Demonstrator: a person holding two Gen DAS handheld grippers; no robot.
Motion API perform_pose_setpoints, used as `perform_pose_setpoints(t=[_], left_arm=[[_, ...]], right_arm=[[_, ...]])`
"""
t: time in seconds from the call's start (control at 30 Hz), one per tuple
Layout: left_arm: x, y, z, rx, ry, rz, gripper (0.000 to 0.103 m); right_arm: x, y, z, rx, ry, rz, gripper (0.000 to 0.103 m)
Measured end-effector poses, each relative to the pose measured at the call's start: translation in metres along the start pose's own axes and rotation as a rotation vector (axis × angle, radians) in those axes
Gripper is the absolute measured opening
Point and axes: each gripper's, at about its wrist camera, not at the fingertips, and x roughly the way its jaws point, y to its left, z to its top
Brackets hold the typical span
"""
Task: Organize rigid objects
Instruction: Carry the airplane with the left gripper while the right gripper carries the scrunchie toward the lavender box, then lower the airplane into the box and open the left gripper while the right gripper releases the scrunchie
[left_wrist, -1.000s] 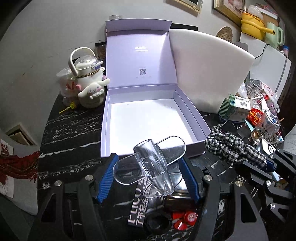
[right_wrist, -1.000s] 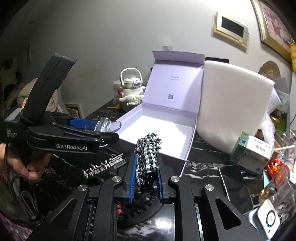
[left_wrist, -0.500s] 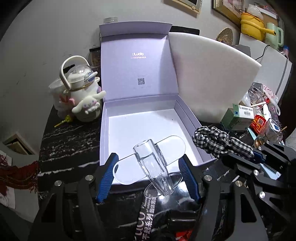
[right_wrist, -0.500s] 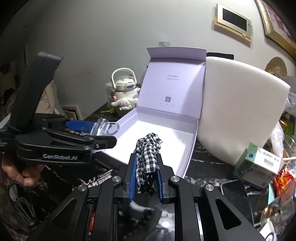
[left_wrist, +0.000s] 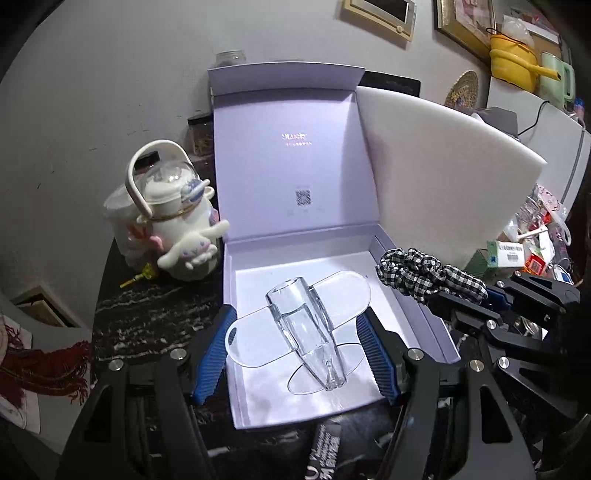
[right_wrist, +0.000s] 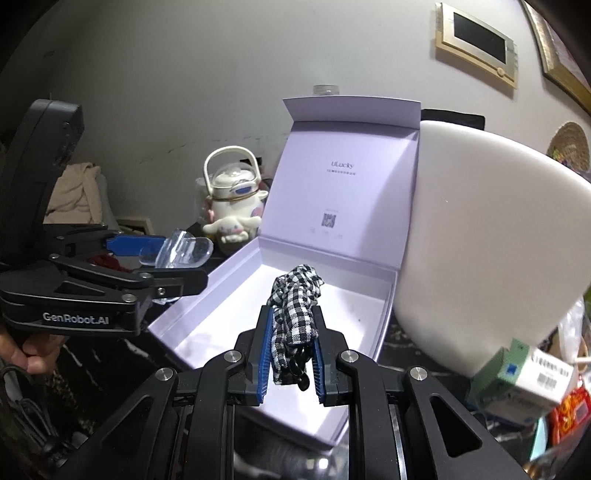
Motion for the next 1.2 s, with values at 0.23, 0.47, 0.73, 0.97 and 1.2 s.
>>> perform_pose_setpoints(t=[0.23, 0.47, 0.73, 0.97, 1.2], left_arm=[[0.013, 0.01, 0.017, 0.018, -0.011, 0.037, 0.067], [0.034, 0.02, 0.03, 0.02, 0.001, 0.049, 0.067], [0.058, 0.024, 0.046, 0.058, 0.001, 0.057, 0.067], [0.084, 0.028, 0.055, 0.074, 0.028, 0.079, 0.067], [0.11, 0.018, 0.049, 0.115, 0.078, 0.086, 0.067]], right_arm=[[0.025, -0.008, 0.013, -0.015, 0.024, 0.01, 0.019], [0.052, -0.016, 0.026, -0.041, 0.062, 0.022, 0.019], [0.084, -0.026, 0.033, -0.058, 0.103, 0.028, 0.019], [0.109, -0.033, 0.034, -0.067, 0.14, 0.028, 0.019], [0.125, -0.037, 0.03, -0.059, 0.183, 0.011, 0.019]])
